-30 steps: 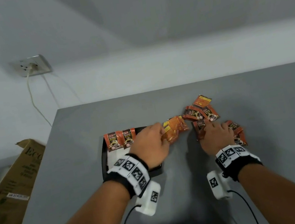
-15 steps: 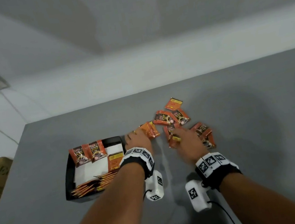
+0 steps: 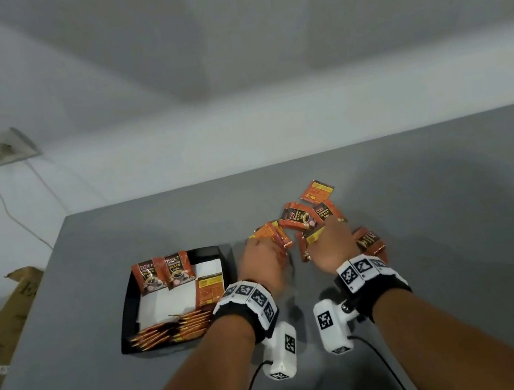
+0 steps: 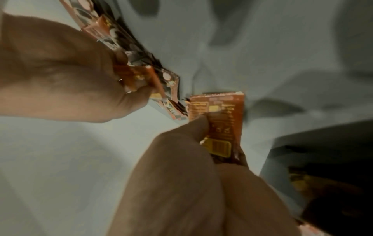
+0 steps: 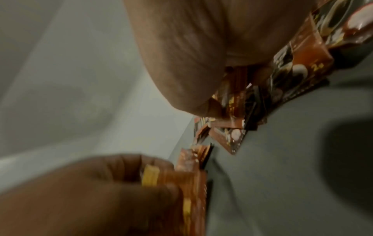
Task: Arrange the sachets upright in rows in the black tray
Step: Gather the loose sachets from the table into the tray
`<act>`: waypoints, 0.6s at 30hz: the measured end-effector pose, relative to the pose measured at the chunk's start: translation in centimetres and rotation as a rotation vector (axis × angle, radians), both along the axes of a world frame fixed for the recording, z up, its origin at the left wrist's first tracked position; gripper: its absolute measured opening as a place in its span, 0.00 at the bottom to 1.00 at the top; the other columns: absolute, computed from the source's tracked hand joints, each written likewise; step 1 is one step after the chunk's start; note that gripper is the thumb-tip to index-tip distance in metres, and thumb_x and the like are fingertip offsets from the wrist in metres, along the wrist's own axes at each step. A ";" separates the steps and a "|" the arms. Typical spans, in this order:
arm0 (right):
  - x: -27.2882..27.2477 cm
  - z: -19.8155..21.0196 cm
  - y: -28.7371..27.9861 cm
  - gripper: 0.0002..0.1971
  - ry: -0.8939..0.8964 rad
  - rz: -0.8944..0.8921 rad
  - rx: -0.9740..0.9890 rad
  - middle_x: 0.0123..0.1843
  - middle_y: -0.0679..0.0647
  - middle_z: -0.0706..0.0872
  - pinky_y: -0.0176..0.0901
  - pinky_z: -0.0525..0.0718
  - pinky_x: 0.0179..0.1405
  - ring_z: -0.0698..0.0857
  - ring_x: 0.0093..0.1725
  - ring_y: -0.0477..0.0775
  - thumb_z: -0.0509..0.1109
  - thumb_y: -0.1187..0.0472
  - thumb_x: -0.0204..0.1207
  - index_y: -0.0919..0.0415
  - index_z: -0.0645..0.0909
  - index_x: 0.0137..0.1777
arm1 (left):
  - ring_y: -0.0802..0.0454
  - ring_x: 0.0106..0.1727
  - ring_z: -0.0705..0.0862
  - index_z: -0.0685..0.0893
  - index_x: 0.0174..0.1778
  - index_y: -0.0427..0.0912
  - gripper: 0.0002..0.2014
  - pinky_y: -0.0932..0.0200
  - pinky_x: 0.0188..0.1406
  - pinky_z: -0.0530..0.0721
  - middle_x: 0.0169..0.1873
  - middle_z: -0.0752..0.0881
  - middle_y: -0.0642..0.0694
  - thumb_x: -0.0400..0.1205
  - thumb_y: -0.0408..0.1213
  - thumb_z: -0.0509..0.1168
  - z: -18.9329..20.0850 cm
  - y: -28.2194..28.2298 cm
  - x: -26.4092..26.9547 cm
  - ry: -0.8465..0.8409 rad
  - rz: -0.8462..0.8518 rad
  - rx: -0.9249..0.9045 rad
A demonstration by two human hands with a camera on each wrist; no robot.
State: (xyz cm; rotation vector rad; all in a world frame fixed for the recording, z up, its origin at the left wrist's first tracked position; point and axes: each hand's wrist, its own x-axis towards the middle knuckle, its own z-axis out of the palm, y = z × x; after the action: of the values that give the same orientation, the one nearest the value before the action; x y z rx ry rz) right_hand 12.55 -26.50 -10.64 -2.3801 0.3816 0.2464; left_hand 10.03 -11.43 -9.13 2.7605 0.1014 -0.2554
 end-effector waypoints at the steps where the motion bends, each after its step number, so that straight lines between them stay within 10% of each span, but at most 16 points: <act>1: -0.5 0.1 0.4 0.26 -0.001 0.004 -0.061 0.65 0.61 0.82 0.59 0.84 0.65 0.83 0.63 0.65 0.72 0.48 0.80 0.66 0.74 0.68 | 0.44 0.68 0.75 0.84 0.62 0.44 0.14 0.52 0.68 0.76 0.66 0.78 0.43 0.79 0.35 0.71 0.2 0.0 0.2 -0.025 -0.025 0.018; 18: -1.5 0.0 1.6 0.28 -0.046 0.206 -0.271 0.74 0.61 0.74 0.60 0.74 0.73 0.73 0.73 0.64 0.75 0.61 0.77 0.62 0.68 0.74 | 0.40 0.64 0.78 0.75 0.67 0.36 0.19 0.50 0.67 0.79 0.65 0.73 0.39 0.81 0.36 0.66 1.8 -0.3 1.3 -0.005 0.044 -0.086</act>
State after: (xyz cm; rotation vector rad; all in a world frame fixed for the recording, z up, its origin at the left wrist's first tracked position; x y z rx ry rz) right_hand 11.01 -24.86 -10.61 -2.6909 0.1544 0.2466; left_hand 11.35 -11.76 -7.36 2.6696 0.1462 -0.2356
